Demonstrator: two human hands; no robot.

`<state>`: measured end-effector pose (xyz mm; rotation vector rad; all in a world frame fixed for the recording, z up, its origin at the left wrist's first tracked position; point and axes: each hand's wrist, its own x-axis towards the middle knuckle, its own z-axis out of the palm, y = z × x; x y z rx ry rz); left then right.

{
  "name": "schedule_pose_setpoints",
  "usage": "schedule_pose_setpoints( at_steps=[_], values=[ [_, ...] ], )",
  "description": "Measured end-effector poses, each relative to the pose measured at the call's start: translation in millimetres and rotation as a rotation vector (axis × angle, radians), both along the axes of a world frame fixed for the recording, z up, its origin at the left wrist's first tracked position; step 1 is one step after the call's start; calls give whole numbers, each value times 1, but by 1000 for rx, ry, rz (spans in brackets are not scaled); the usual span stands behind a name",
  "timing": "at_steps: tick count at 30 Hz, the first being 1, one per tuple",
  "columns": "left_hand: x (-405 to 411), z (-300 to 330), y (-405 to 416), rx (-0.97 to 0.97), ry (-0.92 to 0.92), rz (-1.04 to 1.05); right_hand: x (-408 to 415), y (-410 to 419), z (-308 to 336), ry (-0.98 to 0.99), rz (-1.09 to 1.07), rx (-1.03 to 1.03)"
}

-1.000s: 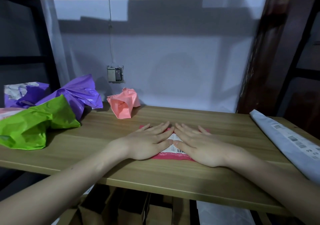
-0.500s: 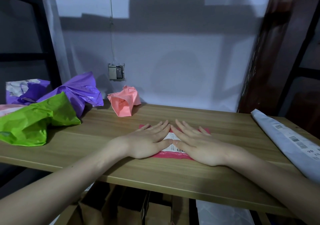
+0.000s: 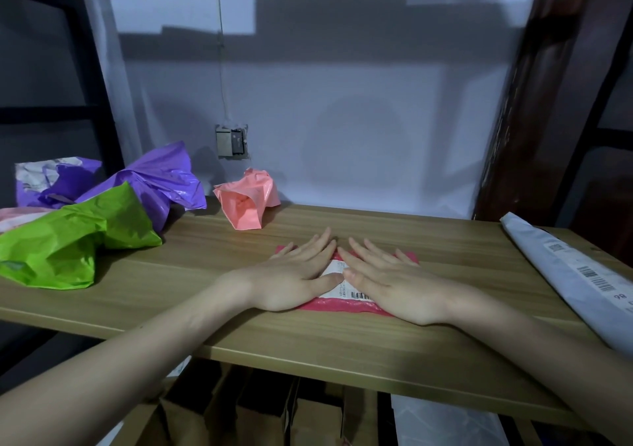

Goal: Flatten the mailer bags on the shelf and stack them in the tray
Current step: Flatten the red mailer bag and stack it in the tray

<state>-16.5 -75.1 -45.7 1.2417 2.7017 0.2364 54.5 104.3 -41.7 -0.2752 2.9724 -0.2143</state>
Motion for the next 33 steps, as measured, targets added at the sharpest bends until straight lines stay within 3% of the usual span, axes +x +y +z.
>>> schedule_pose_setpoints(
  at_steps=[5,10,15,20,24,29,33],
  values=[
    [1,-1,-2,134,-12,49,3,-1,-2,84,-26,-90],
    [5,5,-1,361,-96,28,4,2,-3,284,-109,-365],
    [14,12,-5,393,-38,21,19,8,7,419,-102,-300],
    [33,23,-5,545,-84,18,50,17,21,423,-57,-232],
    [57,34,-7,612,-257,-51,80,15,31,404,10,-281],
    [101,39,-4,570,-389,-148,122,5,30,362,79,-393],
    [135,26,6,510,-437,-193,156,4,13,219,117,-467]
  ],
)
